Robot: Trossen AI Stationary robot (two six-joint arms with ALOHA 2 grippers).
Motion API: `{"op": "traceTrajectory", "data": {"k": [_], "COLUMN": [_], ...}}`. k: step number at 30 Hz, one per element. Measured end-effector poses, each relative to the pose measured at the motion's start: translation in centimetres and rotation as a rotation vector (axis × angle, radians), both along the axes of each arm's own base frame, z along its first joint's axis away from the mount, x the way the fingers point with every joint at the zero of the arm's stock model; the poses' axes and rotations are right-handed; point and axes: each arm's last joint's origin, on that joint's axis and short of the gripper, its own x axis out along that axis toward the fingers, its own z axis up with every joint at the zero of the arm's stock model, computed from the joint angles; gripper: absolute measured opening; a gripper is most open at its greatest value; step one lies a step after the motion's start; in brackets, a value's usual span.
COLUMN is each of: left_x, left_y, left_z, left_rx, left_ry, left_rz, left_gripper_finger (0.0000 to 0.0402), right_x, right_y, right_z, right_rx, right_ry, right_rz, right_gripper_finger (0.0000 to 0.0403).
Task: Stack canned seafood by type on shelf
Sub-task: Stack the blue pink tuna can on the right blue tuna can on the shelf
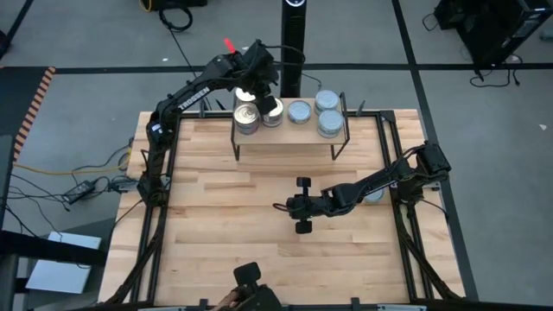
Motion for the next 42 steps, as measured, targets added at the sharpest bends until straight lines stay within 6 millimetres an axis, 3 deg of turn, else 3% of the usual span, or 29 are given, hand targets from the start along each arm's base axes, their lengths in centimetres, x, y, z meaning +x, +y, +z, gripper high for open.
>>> {"op": "traceTrajectory", "data": {"k": [5,9,13,19,25,28,34,42], "left_x": [0.6,1.9,3.3,6.0,7.9,7.7,5.2,1.8], "left_y": [-1.2,-4.2,-7.2,-8.7,-9.3,-9.4,-10.3,-10.9], "left_z": [1.2,2.6,2.7,0.5,-3.9,-5.6,-6.7,-10.2], "left_rx": [0.072,0.087,0.036,0.057,0.089,0.117,0.161,0.271], "left_ry": [0.0,-0.066,-0.119,-0.196,-0.187,-0.225,-0.342,-0.131], "left_rz": [-0.097,-0.311,-0.528,-0.606,-0.587,-0.568,-0.531,-0.372], "left_gripper_finger": [0.0052,0.0038,0.0006,0.0007,0.0004,0.0004,0.0004,0.0003], "right_x": [0.0,0.0,-0.4,-1.4,-1.7,-1.9,-2.2,-2.3], "right_y": [0.0,0.0,0.2,0.3,0.9,1.5,2.3,2.5], "right_z": [0.0,0.0,-0.5,-1.8,-1.9,-1.9,-2.0,-2.0], "right_rx": [0.0,-0.003,-0.016,0.003,0.037,0.032,0.033,0.092], "right_ry": [0.0,0.001,0.006,0.024,0.021,0.015,0.006,-0.015], "right_rz": [0.0,0.004,0.026,0.012,-0.015,-0.018,-0.056,-0.115], "right_gripper_finger": [0.0005,0.0005,0.0005,0.0005,0.0005,0.0005,0.0005,0.0005]}}
